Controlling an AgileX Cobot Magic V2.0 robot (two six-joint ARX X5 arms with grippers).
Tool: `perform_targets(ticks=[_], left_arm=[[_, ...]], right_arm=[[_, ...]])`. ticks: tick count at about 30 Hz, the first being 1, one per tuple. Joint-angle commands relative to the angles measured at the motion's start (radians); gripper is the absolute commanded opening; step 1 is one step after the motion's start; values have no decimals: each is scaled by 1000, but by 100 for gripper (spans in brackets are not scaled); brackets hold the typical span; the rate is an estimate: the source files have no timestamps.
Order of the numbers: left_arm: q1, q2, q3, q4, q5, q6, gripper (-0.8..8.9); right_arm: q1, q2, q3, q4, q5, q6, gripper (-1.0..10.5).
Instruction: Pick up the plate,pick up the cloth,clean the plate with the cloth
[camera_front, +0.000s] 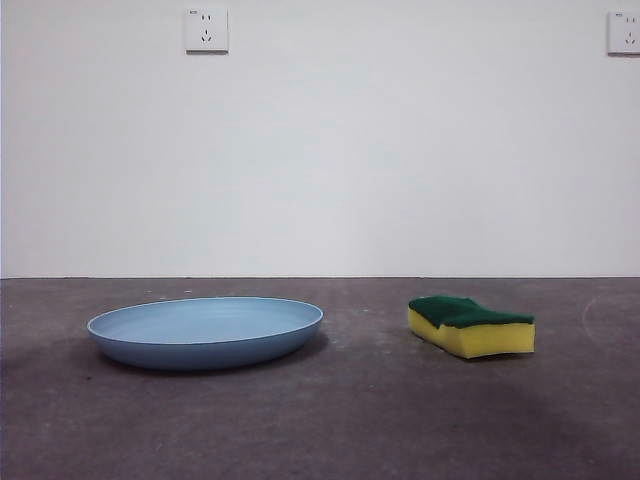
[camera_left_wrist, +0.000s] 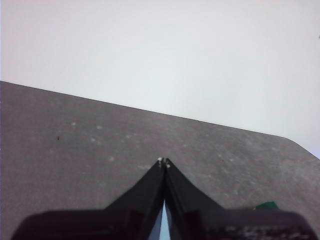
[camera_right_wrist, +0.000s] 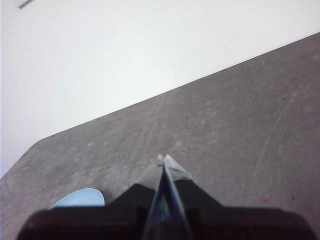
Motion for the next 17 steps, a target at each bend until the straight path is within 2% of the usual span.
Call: perform_targets(ticks=[1,3,7,13,15,17], left_arm=[[3,89,78,-20,2,-2,-6],[3,158,133,-40,5,1,-6],[3,312,248,-105,77,91,-6],[2,547,400,-257,158,177,-4],[2,624,444,-307,163,199,-1],[2,688,477,-347,163,209,15]], right_arm=[[0,126,117,-49,-25,-61,-10],[0,214,198,-101,-58,-109,-10],[0,391,360,-231,-108,-208,0],[0,602,520,-348,-133,-254,8],[0,655,548,-367,-134,-268,84],[0,687,556,-370,-136,-276,236]])
